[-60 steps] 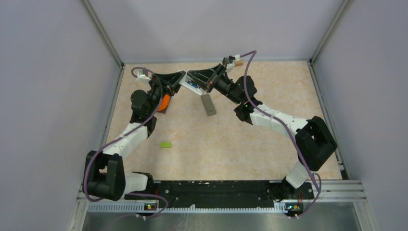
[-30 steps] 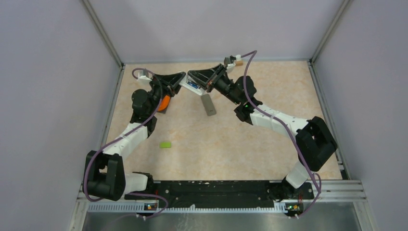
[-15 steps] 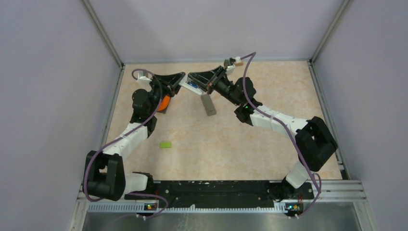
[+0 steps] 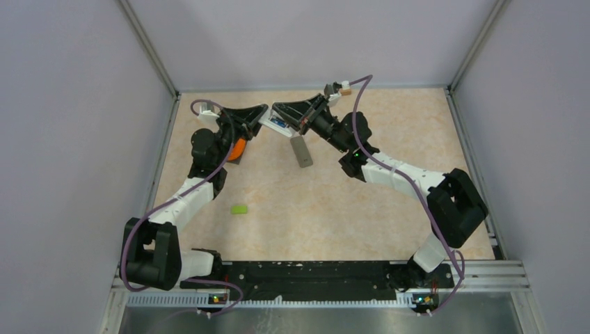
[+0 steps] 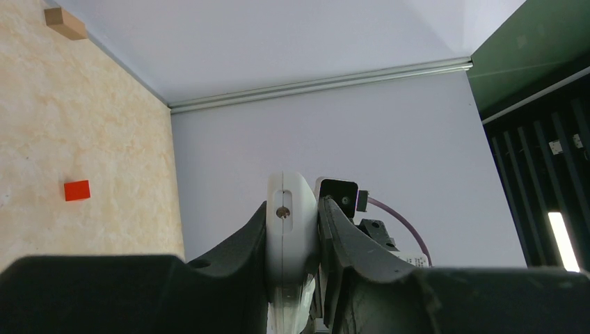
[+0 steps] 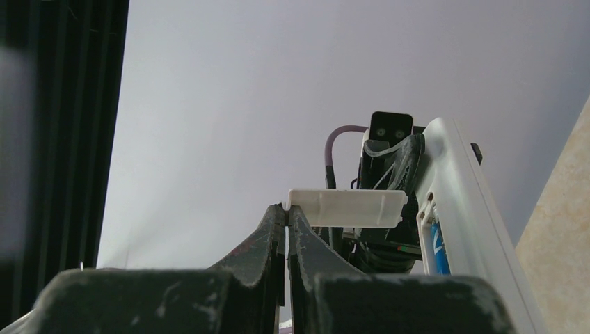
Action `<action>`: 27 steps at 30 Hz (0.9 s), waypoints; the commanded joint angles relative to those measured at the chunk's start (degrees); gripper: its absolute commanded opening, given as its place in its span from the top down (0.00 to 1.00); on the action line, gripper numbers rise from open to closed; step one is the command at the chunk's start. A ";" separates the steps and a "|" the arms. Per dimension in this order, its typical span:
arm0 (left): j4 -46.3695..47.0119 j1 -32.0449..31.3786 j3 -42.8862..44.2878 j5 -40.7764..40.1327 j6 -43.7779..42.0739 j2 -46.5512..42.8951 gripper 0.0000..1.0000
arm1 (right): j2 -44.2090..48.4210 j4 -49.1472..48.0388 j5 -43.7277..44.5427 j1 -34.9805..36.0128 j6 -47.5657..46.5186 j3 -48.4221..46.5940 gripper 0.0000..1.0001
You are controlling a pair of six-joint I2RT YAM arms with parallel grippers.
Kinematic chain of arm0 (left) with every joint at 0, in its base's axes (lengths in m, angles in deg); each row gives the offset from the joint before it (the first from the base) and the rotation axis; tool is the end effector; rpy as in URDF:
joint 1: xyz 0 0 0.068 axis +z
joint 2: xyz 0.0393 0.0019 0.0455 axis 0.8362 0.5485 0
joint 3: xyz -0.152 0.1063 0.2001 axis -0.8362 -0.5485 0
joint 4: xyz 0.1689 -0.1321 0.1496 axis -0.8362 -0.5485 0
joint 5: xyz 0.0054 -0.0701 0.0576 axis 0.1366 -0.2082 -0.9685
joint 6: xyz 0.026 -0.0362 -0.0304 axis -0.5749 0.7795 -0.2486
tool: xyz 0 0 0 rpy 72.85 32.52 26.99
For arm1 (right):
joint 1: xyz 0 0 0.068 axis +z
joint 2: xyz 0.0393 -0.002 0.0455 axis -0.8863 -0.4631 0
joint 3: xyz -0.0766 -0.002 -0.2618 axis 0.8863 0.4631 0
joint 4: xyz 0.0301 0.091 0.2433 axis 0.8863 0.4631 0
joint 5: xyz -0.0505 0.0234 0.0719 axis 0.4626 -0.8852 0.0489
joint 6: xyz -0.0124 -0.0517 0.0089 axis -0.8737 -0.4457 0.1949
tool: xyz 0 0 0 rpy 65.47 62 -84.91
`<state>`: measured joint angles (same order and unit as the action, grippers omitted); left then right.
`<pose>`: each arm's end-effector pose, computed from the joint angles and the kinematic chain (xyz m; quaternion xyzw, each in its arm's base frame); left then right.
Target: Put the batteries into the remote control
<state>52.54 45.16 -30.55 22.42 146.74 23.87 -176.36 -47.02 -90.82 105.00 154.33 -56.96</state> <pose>0.2800 -0.0695 0.3113 -0.2866 0.5617 -0.6612 0.4065 0.2774 0.2651 0.3537 0.1358 0.5575 0.7653 0.2916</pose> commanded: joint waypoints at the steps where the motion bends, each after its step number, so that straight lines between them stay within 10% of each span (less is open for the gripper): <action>1: 2.76 -0.20 0.52 -0.36 0.07 -0.66 1.00 | 0.48 -4.04 -0.09 0.57 0.93 -0.17 1.00; 27: 3.60 -0.19 0.52 0.18 -1.18 -0.98 1.00 | -1.14 -3.25 -0.93 0.57 2.94 -0.44 1.00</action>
<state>52.56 45.16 -30.55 22.49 146.50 23.87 -177.09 -47.59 -91.02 105.00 156.34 -56.99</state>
